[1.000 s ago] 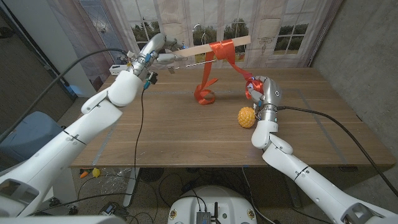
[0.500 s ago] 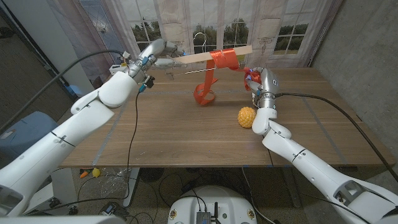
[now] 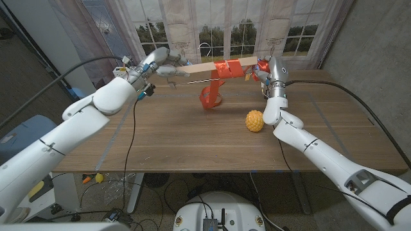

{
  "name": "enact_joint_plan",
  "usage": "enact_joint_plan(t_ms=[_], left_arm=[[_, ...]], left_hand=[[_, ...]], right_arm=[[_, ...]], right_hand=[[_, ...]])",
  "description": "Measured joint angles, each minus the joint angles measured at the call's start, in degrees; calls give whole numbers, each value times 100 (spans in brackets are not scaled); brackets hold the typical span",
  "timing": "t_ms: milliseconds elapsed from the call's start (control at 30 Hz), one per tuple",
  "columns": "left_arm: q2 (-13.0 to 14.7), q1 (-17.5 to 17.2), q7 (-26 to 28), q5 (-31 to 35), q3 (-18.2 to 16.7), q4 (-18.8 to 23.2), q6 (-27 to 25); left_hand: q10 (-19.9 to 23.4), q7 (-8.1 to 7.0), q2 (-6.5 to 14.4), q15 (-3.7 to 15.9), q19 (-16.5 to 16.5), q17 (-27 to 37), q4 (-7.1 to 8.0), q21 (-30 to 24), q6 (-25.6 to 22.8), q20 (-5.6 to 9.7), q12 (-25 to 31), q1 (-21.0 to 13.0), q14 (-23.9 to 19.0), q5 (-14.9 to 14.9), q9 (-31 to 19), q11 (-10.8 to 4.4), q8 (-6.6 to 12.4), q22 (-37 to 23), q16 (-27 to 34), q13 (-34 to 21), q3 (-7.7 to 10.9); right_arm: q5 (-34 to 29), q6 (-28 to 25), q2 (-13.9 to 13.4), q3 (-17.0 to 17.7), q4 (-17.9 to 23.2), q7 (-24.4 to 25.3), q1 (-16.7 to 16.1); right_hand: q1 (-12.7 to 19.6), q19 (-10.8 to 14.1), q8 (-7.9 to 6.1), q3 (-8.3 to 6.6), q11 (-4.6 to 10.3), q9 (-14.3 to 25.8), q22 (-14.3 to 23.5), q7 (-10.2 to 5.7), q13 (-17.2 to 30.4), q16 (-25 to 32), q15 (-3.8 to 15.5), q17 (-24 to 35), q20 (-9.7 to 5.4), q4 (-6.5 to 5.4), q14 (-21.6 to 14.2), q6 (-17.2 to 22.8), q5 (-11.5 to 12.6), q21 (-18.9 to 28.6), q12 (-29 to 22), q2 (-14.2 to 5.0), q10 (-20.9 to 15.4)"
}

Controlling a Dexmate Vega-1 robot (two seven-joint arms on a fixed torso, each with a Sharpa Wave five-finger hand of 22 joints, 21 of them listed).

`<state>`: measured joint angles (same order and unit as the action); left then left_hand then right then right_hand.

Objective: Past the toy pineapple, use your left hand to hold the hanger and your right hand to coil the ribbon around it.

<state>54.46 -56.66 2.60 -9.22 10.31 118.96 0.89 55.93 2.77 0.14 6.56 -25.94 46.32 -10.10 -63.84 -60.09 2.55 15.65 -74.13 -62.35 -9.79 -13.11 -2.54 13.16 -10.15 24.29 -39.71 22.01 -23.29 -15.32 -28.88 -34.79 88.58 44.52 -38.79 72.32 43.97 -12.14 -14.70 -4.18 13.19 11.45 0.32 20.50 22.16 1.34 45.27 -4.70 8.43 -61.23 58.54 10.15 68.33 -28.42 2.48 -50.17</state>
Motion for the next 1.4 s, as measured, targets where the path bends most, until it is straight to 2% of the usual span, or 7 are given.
enact_joint_plan(t_ms=[200, 300, 600, 833, 867, 1233, 1400], left_arm=[[150, -114, -102, -123, -75, 36, -38], [211, -155, -190, -202, -93, 43, -72], [349, -260, -273, -279, -114, 47, -121], [458, -305, -279, -281, -76, 96, -160], [477, -309, -260, -199, -56, 115, -335], [541, -284, -32, 160, 137, 257, -766], [507, -244, 199, 442, 251, 300, -1039]], left_hand=[[0, 1, 0, 0, 8, 18, -23, 0, 1, -8, -45, 0, 0, 0, 0, 0, 21, 0, -12, 0, 23], [0, 3, 0, 0, 8, 27, -25, 0, 3, -8, -45, 0, 0, 0, 0, 0, 21, 0, -13, -9, 25], [30, 11, 0, 0, 39, 27, -25, -44, 11, 23, -45, 0, 0, 1, 0, 30, 21, 0, -16, -26, 25], [30, 14, 0, 0, 39, 53, -25, -44, 14, 23, -45, 0, 0, 2, 0, 30, 20, 0, -17, -26, 25], [30, 14, 0, 0, 39, 54, -25, -44, 14, 23, -45, 0, 0, 2, 0, 30, 20, 0, -17, -26, 25], [30, 9, 0, 0, 70, 53, -25, -44, 9, -8, -84, 0, 0, 14, -1, 30, -3, 0, -61, -36, 25], [30, 3, 0, 0, 69, 53, -25, -88, 3, -9, -84, 0, 0, 17, -1, 30, -22, 0, -62, -36, 24]], right_arm=[[-32, -130, -161, 34, 250, -270, 85], [-73, -186, -288, 70, 499, -388, 131], [-185, -277, -460, 134, 950, -695, 174], [-293, -218, -474, 143, 1012, -845, 175], [-330, -193, -539, 166, 1286, -869, 200], [-677, 54, -626, 177, 1709, -982, 213], [-821, 160, -660, 233, 1953, -992, 139]], right_hand=[[0, -32, 5, 1, 0, -2, -27, 0, 1, -10, 0, 31, -11, 1, 0, 0, -1, 44, -21, 0, 0], [0, -60, 5, 7, 1, -2, -27, 0, 1, -39, 0, 42, 0, 7, 0, 0, -1, 44, -21, 0, 1], [0, -59, 23, 8, 1, -3, -27, 0, 1, -40, -1, 33, 1, 8, -1, 0, -2, 83, -20, 0, 1], [0, -59, 26, 7, 1, 1, -26, 0, 1, -43, -1, 28, 1, 7, -1, 1, -2, 88, -19, 0, 1], [0, -59, 26, 2, 1, 2, -26, 0, 1, -44, -1, 28, 1, 2, -1, 1, -2, 114, -19, 0, 1], [0, -90, 28, -3, 1, 20, -54, 0, 1, -89, 8, 54, 33, -3, -29, 1, 4, 150, -8, 0, 1], [0, -123, 44, -3, 1, 28, -54, 1, 34, -89, 8, 54, 1, -3, -29, 1, 4, 181, 4, 0, 1]])
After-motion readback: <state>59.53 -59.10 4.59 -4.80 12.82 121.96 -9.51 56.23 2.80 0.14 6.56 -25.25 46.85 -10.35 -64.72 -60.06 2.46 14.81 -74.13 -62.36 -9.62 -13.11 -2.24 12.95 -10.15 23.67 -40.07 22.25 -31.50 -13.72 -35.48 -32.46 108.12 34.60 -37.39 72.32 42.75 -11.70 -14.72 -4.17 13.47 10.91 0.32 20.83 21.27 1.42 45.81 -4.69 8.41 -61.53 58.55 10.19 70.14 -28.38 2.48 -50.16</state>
